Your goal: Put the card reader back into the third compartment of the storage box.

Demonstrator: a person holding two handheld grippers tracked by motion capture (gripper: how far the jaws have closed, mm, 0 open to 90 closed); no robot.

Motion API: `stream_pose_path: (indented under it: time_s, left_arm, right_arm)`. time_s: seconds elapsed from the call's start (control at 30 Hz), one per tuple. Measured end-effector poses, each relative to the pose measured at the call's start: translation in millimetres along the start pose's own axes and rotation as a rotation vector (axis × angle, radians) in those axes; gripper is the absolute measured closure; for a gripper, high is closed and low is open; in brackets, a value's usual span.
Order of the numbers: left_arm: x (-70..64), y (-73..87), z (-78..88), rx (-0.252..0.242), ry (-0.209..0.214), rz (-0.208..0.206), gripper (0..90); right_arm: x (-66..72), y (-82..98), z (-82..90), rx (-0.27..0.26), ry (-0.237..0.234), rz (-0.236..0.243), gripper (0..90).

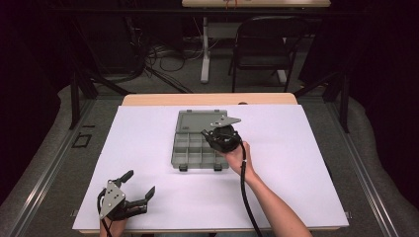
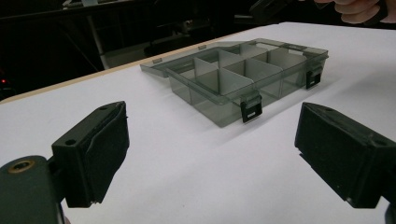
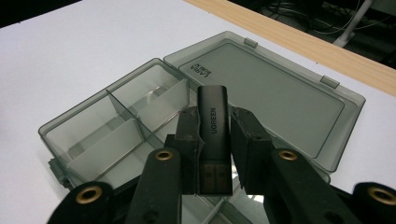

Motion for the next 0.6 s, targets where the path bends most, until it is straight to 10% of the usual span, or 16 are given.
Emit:
stream_pose_path:
  time_s: [0.6]
  left_arm:
    - [1.3, -0.5, 0.9, -0.004, -0.002, -0.001, 10.1]
  right_arm:
    - [-4.4, 0.5, -18.0, 0.049, 0.028, -0.089, 73.6]
Point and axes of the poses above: each handheld gripper's, and its own axes: z roughly backward along the jaws, y roughly out of its underside, x roughly to its left, the point moved 9 cm from there along -z, roughly forward along the jaws, and after that the axes turned 8 degrees about x, right-handed, at the moved point
